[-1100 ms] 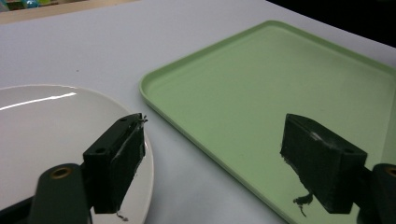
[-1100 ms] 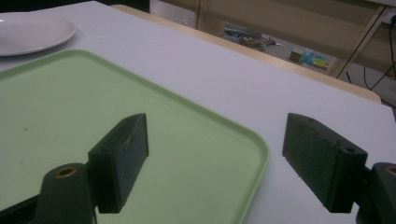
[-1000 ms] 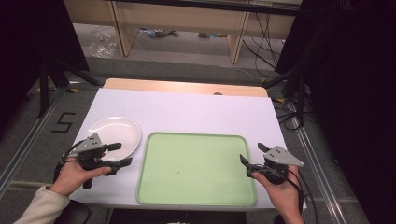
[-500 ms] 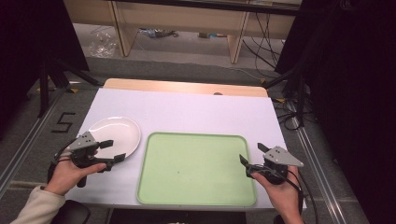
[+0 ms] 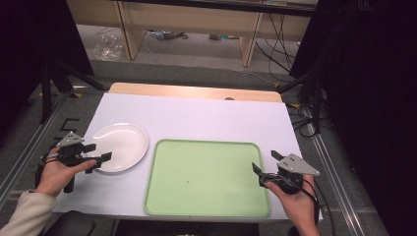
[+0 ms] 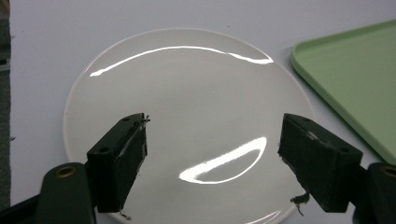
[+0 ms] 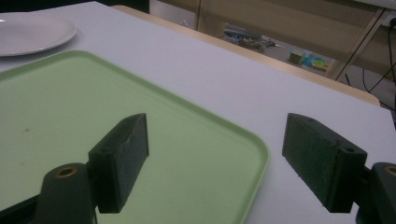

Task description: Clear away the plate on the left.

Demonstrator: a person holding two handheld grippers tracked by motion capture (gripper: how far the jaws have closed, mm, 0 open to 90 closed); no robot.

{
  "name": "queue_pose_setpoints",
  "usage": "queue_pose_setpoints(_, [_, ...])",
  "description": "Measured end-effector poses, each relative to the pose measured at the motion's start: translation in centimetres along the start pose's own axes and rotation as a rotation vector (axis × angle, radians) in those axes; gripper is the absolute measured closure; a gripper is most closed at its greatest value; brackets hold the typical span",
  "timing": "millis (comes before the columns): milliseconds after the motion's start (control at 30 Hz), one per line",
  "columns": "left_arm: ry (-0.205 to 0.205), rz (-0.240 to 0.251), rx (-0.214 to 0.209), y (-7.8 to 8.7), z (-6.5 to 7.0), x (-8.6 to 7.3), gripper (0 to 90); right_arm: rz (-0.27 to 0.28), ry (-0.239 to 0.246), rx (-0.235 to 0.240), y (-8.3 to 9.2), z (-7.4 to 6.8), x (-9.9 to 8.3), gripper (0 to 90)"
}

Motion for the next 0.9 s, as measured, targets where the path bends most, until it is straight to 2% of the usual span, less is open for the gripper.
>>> queue_pose_setpoints(33, [0.015,-0.004,0.014,-0.2,-0.6,0.0,23.6,-0.001,0.001,0.000,0.0,0.0,0.0,23.6])
queue_pose_setpoints(100, [0.049,-0.015,0.007,-0.4,-0.9,0.0,24.1,-0.002,0.002,0.000,0.0,0.0,0.0,23.6])
queue_pose_setpoints(233, [0.067,-0.036,0.030,-0.7,-1.7,-0.2,25.8,-0.002,0.002,0.000,0.0,0.0,0.0,23.6])
queue_pose_setpoints(267, [0.062,-0.058,0.035,-0.8,-2.1,-0.4,25.8,-0.005,0.002,0.000,0.0,0.0,0.0,23.6])
queue_pose_setpoints(300, [0.097,-0.060,0.047,-1.0,-2.4,-0.4,26.4,-0.004,0.001,0.000,0.0,0.0,0.0,23.7])
queue_pose_setpoints(433, [0.108,-0.081,0.059,-1.0,-3.1,-0.7,27.5,-0.004,0.004,-0.001,0.0,0.0,0.0,23.7])
queue_pose_setpoints(467, [0.134,-0.088,0.067,-1.1,-3.4,-0.8,27.9,-0.006,-0.004,0.003,0.0,0.0,0.0,23.7])
queue_pose_setpoints(500, [0.134,-0.088,0.067,-1.1,-3.4,-0.8,28.0,-0.006,-0.004,0.003,0.0,0.0,0.0,23.7])
queue_pose_setpoints(533, [0.152,-0.094,0.064,-1.1,-3.5,-0.9,28.0,-0.006,-0.002,0.003,0.0,0.0,0.0,23.7])
queue_pose_setpoints(567, [0.124,-0.104,0.069,-1.2,-4.1,-1.1,29.5,-0.005,0.005,-0.001,0.0,0.0,0.0,23.7])
queue_pose_setpoints(600, [0.168,-0.122,0.072,-1.2,-4.0,-1.3,29.9,-0.005,0.006,-0.001,0.0,0.0,0.0,23.7])
queue_pose_setpoints(633, [0.188,-0.117,0.075,-1.3,-4.1,-1.4,30.2,-0.005,0.004,0.000,0.0,0.0,0.0,23.7])
queue_pose_setpoints(700, [0.194,-0.132,0.077,-1.3,-4.3,-1.5,30.7,-0.008,0.005,-0.001,0.0,0.0,0.0,23.7])
queue_pose_setpoints(767, [0.220,-0.116,0.077,-1.6,-4.6,-1.4,32.7,-0.014,-0.006,0.007,0.0,-0.1,-0.1,23.8])
queue_pose_setpoints(800, [0.213,-0.140,0.086,-1.7,-5.0,-1.4,32.8,-0.022,0.004,0.003,0.1,0.0,-0.1,23.8])
queue_pose_setpoints(900, [0.228,-0.154,0.086,-2.1,-5.1,-1.3,37.4,-0.010,0.006,-0.001,0.0,0.0,0.0,23.8])
Point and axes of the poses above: each handheld gripper's, and its own axes: y roughly backward along the jaws, x roughly out of its top, z roughly to its right, the point moved 7 cm from there along -y, roughly forward along the jaws, and after that the axes turned 14 degrees about x, right-handed, at the moved point
